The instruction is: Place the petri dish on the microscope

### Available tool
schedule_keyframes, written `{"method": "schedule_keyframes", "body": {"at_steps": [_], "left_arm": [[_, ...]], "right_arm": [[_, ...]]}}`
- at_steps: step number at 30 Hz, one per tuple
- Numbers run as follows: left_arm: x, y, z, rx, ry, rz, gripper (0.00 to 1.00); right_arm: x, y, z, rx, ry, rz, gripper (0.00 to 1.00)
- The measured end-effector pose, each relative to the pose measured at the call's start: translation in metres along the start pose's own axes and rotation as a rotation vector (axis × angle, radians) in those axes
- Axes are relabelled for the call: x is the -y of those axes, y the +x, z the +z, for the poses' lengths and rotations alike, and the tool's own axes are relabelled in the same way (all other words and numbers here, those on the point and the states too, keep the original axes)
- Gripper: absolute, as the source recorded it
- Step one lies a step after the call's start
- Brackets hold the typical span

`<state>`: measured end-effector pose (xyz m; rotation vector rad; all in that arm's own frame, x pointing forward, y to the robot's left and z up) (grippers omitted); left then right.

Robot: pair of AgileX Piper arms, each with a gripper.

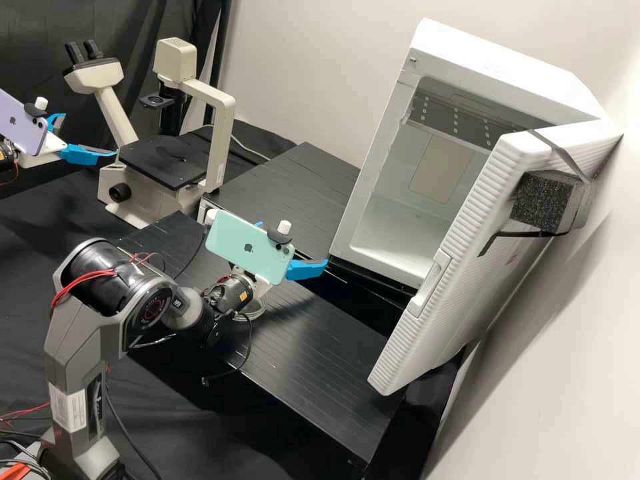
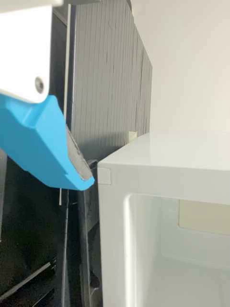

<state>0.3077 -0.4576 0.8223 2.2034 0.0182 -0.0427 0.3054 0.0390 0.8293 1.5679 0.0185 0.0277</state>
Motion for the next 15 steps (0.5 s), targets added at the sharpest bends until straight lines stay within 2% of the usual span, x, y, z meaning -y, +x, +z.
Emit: {"method": "schedule_keyframes", "body": {"at_steps": [10, 15], "left_arm": [[0.000, 0.000, 0.000, 0.000, 0.000, 0.000, 1.00], [0.000, 0.000, 0.000, 0.000, 0.000, 0.000, 1.00]], "right_arm": [[0.001, -0.002, 0.001, -0.003, 0.000, 0.002, 1.00], [0.000, -0.025, 0.006, -0.018, -0.005, 0.017, 1.00]]}}
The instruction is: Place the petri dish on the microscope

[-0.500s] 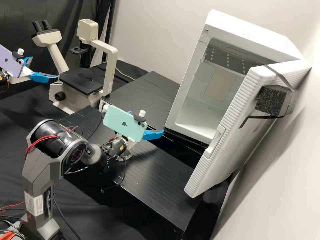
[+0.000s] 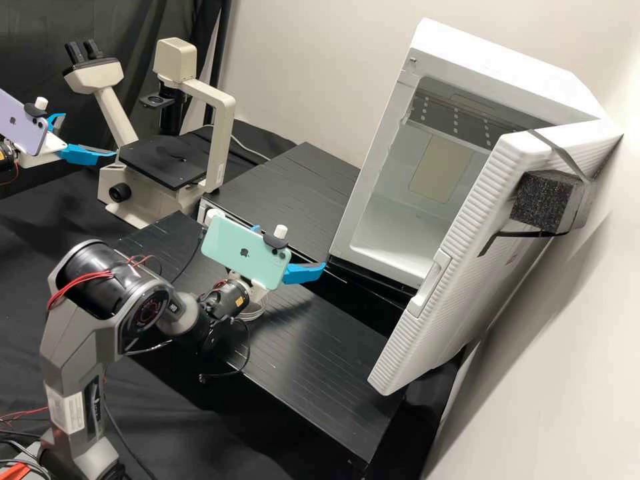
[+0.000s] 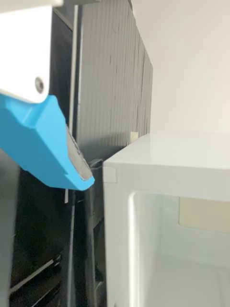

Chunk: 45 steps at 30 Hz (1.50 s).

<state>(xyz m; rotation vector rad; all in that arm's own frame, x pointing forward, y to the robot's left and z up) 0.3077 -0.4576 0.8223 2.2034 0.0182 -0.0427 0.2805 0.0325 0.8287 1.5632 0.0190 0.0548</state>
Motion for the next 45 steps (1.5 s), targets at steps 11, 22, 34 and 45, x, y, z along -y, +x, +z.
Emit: {"method": "schedule_keyframes", "body": {"at_steps": [11, 22, 34, 45], "left_arm": [[0.000, 0.000, 0.000, 0.000, 0.000, 0.000, 1.00], [0.000, 0.000, 0.000, 0.000, 0.000, 0.000, 1.00], [0.000, 0.000, 0.000, 0.000, 0.000, 0.000, 1.00], [0.000, 0.000, 0.000, 0.000, 0.000, 0.000, 1.00]], "right_arm": [[-0.010, -0.090, 0.007, -0.086, 0.068, 0.066, 1.00], [-0.008, -0.130, 0.012, -0.154, 0.008, -0.119, 1.00], [-0.011, -0.141, 0.031, -0.045, 0.003, -0.192, 1.00], [0.000, -0.132, 0.038, -0.064, 0.072, -0.254, 1.00]]}}
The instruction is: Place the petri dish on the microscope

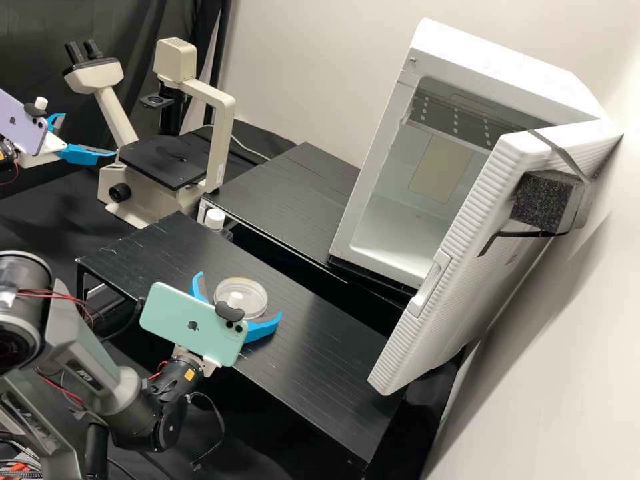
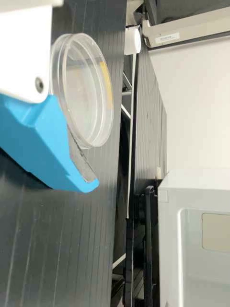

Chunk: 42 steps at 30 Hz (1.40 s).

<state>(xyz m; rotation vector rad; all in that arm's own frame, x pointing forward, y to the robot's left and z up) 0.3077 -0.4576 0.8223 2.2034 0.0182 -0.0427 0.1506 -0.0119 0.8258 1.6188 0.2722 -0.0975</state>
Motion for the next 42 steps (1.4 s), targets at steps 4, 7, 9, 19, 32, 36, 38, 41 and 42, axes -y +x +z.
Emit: {"method": "schedule_keyframes", "body": {"at_steps": [4, 7, 9, 19, 32, 36, 38, 41, 42], "left_arm": [[0.000, 0.000, 0.000, 0.000, 0.000, 0.000, 1.00], [0.000, 0.000, 0.000, 0.000, 0.000, 0.000, 1.00], [0.000, 0.000, 0.000, 0.000, 0.000, 0.000, 1.00], [0.000, 0.000, 0.000, 0.000, 0.000, 0.000, 1.00], [0.000, 0.000, 0.000, 0.000, 0.000, 0.000, 1.00], [0.000, 0.000, 0.000, 0.000, 0.000, 0.000, 1.00], [0.000, 0.000, 0.000, 0.000, 0.000, 0.000, 1.00], [0.000, 0.000, 0.000, 0.000, 0.000, 0.000, 1.00], [0.000, 0.000, 0.000, 0.000, 0.000, 0.000, 1.00]], "right_arm": [[0.001, 0.002, 0.003, -0.005, -0.006, 0.000, 1.00], [0.001, 0.003, 0.004, -0.010, -0.013, 0.003, 1.00], [0.001, 0.003, 0.004, -0.010, -0.033, 0.003, 1.00], [0.001, 0.007, 0.006, -0.002, -0.086, 0.016, 1.00], [0.002, 0.011, 0.005, -0.007, -0.090, 0.029, 0.00], [0.002, 0.011, 0.005, -0.006, -0.089, 0.029, 0.00], [0.002, 0.011, 0.005, -0.006, -0.089, 0.029, 0.00], [0.002, 0.011, 0.005, -0.006, -0.089, 0.029, 0.00], [0.002, 0.011, 0.005, -0.006, -0.089, 0.029, 0.00]]}}
